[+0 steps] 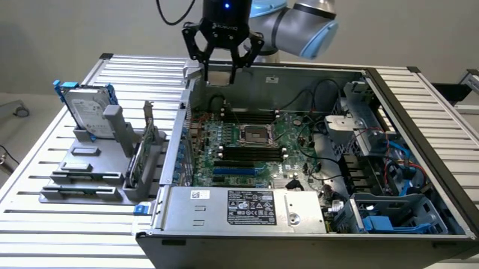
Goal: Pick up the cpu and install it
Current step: 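Pick up the cpu and move it towards the insertion slot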
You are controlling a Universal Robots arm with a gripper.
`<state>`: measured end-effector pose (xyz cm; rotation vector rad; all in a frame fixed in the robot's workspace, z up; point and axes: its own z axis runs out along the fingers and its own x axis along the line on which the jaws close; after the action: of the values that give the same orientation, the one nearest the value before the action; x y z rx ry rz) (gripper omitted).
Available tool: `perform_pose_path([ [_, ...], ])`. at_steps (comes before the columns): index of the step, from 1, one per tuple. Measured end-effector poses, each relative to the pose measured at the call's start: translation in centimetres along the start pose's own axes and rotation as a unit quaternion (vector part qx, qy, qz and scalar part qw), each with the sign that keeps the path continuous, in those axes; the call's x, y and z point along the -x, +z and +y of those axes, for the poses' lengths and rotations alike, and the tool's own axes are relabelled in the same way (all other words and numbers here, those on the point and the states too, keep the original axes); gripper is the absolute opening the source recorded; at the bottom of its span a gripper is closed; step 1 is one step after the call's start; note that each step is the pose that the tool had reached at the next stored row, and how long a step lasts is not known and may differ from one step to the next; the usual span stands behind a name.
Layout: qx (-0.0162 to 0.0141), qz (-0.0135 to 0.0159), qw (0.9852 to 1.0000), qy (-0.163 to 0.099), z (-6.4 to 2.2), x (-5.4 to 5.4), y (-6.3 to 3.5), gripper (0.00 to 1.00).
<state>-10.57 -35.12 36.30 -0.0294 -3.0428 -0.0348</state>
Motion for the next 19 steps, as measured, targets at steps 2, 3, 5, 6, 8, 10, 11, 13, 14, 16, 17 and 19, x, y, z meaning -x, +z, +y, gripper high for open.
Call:
perform_pose_path([
  [2,-0.0001,0.0003,1.0,0.0,0.22,0.9,0.12,0.54],
  [3,-0.0001,0.0003,1.0,0.0,0.31,1.4,0.17,0.54],
  [5,-0.0001,0.0004,1.0,0.0,0.43,2.3,0.25,0.54],
  [6,-0.0001,0.0005,1.0,0.0,0.47,2.7,0.28,0.54],
  [8,0.0,0.0006,1.0,0.0,0.55,3.7,0.37,0.54],
  [10,-0.0001,0.0008,1.0,0.0,0.64,4.6,0.53,0.54],
  [11,-0.0001,0.001,1.0,0.0,0.68,5.1,0.63,0.54],
  [13,-0.0001,0.0011,1.0,0.0,0.77,6.0,0.82,0.54],
  [14,-0.0001,0.0012,1.0,0.0,0.83,6.5,0.93,0.54],
  [16,-0.0001,0.0012,1.0,0.0,0.97,7.4,1.12,0.54],
  [17,-0.0001,0.0012,1.0,0.0,1.07,7.9,1.24,0.54],
  [19,0.0,0.0011,1.0,0.0,1.19,8.4,1.55,0.54],
])
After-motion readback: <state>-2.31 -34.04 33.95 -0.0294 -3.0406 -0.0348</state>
